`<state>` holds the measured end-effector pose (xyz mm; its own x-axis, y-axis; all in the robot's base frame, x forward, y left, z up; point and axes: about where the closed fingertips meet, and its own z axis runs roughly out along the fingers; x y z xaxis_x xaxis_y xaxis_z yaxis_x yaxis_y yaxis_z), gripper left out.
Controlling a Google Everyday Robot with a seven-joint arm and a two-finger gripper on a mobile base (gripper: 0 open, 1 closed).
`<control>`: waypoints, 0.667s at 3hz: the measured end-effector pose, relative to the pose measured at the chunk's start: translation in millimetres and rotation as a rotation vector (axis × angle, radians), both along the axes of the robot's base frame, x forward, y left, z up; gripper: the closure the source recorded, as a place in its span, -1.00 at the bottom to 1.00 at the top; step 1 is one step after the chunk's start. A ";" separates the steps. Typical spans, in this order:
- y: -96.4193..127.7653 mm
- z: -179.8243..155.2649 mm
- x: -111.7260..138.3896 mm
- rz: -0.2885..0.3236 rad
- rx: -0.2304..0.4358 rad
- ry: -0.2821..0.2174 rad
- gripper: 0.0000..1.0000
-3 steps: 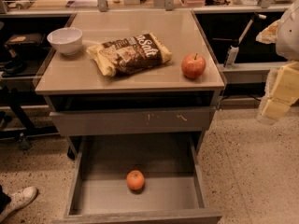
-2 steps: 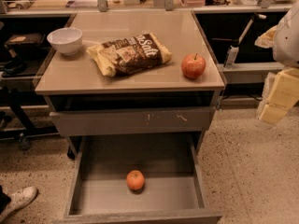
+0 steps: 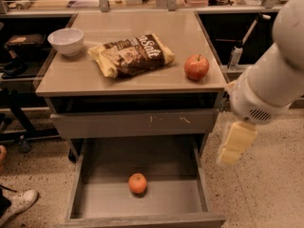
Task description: Pick orange from middle drawer and place on counter
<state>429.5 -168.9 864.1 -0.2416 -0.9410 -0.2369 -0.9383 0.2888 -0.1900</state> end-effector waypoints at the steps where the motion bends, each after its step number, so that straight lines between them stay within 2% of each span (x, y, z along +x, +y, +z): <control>1: 23.4 -83.3 -5.3 0.018 0.039 0.066 -1.00; 2: 23.4 -83.4 -5.3 0.018 0.039 0.066 -1.00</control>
Offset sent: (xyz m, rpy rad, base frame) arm -0.0037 0.0207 -0.0674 0.0350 0.0597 0.0161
